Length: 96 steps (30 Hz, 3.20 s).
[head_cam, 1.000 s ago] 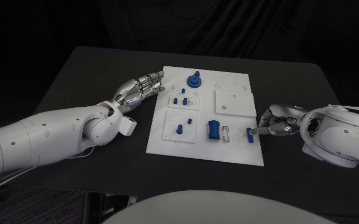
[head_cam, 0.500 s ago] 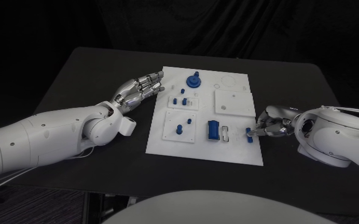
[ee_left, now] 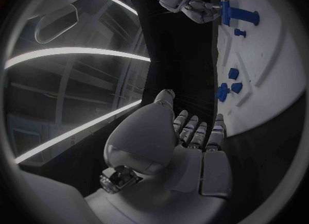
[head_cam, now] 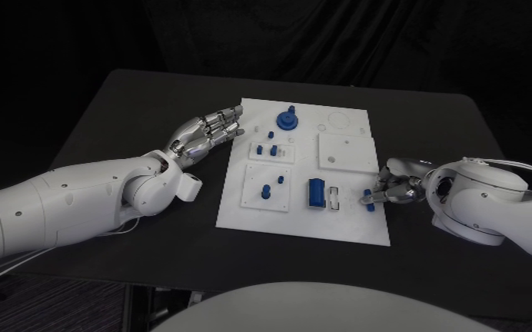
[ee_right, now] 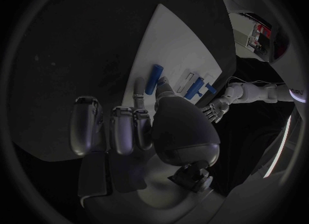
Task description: Assemble the parts on the task board
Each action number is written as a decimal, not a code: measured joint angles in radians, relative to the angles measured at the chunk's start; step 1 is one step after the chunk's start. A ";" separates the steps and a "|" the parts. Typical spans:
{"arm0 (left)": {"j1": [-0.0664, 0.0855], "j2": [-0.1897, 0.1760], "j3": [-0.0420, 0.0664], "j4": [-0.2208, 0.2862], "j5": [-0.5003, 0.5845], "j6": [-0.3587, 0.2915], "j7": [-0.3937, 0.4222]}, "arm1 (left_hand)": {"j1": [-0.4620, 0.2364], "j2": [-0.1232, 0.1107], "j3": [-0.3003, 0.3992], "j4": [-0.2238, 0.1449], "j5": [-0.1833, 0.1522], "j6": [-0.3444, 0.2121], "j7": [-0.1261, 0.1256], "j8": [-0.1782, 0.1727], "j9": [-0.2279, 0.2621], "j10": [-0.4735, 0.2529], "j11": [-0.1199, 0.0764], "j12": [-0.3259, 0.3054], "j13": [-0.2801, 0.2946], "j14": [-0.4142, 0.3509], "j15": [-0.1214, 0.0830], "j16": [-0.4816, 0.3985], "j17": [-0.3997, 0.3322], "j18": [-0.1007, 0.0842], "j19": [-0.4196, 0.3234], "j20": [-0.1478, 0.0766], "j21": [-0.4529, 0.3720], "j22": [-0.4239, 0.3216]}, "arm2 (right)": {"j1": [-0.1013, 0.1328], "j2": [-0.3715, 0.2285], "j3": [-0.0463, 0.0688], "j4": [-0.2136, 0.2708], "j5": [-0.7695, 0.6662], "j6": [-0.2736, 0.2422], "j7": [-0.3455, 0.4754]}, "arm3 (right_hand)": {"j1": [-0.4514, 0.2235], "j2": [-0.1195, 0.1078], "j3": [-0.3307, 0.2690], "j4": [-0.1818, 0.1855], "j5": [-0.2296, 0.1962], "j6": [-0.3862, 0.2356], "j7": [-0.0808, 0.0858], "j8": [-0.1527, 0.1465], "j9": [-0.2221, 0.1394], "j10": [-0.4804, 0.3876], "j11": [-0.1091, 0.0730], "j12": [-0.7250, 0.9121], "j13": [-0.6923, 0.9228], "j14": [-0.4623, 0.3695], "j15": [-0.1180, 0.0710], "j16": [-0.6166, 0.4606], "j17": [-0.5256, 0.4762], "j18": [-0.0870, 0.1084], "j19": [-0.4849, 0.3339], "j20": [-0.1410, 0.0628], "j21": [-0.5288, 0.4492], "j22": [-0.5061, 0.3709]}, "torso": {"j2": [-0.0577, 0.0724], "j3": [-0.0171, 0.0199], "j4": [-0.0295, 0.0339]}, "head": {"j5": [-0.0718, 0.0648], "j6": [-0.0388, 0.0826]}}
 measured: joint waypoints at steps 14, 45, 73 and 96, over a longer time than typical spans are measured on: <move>0.000 0.001 0.000 0.000 0.000 0.001 0.000 | 0.000 0.000 0.000 0.000 0.000 0.000 0.000 0.000 0.000 0.004 0.004 0.000 0.000 0.000 0.000 0.000 0.000 0.000 0.000 0.000 0.000 0.000 | -0.005 0.032 0.008 -0.016 -0.003 0.009 -0.023 | 0.103 0.023 0.039 -0.097 0.000 -0.010 0.016 -0.021 0.147 0.000 0.008 0.005 0.004 -0.001 0.007 -0.008 0.000 0.016 -0.004 0.011 -0.019 0.000 | 0.001 0.0005 -0.0002 | 0.000 0.000; -0.012 -0.001 0.000 0.000 0.000 0.005 0.000 | 0.000 0.000 0.006 -0.005 0.000 0.000 0.000 0.000 0.000 0.013 0.012 0.000 0.002 0.000 0.000 0.000 0.000 0.000 0.000 0.000 0.000 -0.002 | 0.020 -0.023 -0.001 0.052 0.280 -0.050 -0.014 | 0.140 0.038 0.164 -0.241 -0.003 0.056 0.007 -0.141 -0.187 -0.002 0.016 0.007 0.002 0.000 0.015 -0.008 0.000 0.016 -0.004 0.011 -0.015 0.001 | -0.004 0.0005 -0.0014 | 0.005 0.000; -0.013 0.002 0.000 -0.005 0.000 0.005 0.000 | 0.000 0.000 0.005 -0.005 0.000 0.000 0.000 0.000 0.000 0.013 0.012 0.000 0.001 0.000 0.000 0.000 0.000 0.000 0.000 0.000 0.000 -0.002 | 0.057 0.010 0.000 0.044 0.559 -0.071 -0.012 | 0.112 0.066 0.184 -0.247 -0.007 0.062 0.009 -0.143 -0.206 -0.002 0.016 0.009 0.003 0.000 0.015 -0.007 0.000 0.016 -0.004 0.011 -0.011 0.000 | 0.002 -0.0003 0.0013 | 0.003 0.000; -0.013 0.007 0.000 -0.004 0.000 0.006 0.000 | 0.000 0.000 0.005 -0.005 0.000 0.000 0.000 0.000 0.000 0.012 0.012 0.004 0.001 -0.004 0.004 0.000 0.000 0.000 0.000 0.000 0.000 -0.002 | 0.057 0.095 0.000 -0.018 0.757 -0.128 -0.069 | 0.045 0.061 0.186 -0.235 -0.003 0.068 0.010 -0.144 -0.215 -0.002 0.016 0.007 0.001 0.000 0.015 -0.007 0.000 0.015 -0.004 0.011 -0.021 0.000 | -0.001 -0.0004 -0.0001 | -0.001 0.000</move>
